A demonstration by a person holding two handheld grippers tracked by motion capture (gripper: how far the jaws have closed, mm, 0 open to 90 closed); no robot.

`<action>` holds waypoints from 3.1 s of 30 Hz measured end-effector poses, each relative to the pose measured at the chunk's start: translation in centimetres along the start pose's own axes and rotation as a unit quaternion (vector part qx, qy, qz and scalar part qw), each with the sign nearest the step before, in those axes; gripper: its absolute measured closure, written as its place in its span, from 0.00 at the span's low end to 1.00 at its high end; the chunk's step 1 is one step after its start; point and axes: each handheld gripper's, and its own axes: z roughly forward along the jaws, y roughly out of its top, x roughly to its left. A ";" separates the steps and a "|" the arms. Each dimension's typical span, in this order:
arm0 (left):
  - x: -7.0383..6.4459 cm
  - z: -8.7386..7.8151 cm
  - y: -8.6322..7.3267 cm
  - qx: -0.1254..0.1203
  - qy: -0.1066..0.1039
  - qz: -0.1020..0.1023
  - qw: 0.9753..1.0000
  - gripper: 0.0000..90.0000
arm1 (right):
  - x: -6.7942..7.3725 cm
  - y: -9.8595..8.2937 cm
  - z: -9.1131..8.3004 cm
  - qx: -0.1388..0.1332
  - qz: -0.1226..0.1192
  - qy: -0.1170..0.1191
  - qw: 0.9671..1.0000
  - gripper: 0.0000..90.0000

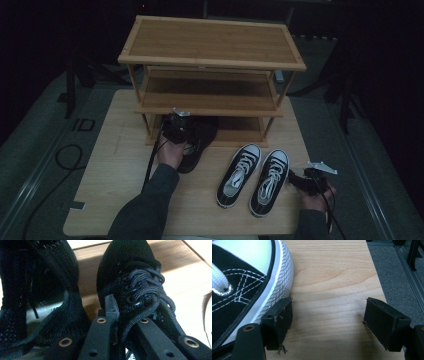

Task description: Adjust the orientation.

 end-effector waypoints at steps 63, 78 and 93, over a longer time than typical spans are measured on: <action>1.2 -5.4 -11.6 0.051 -0.078 0.078 0.993 0.98 | 0.0 0.0 0.0 0.000 0.001 0.000 1.000 0.25; -1.4 -3.3 -11.4 0.066 -0.081 0.125 0.987 1.00 | 0.0 0.0 0.0 0.000 0.001 0.000 1.000 0.25; -3.9 -2.2 -9.1 0.040 -0.088 0.136 0.986 1.00 | 0.0 0.0 0.0 0.000 0.000 0.000 1.000 0.25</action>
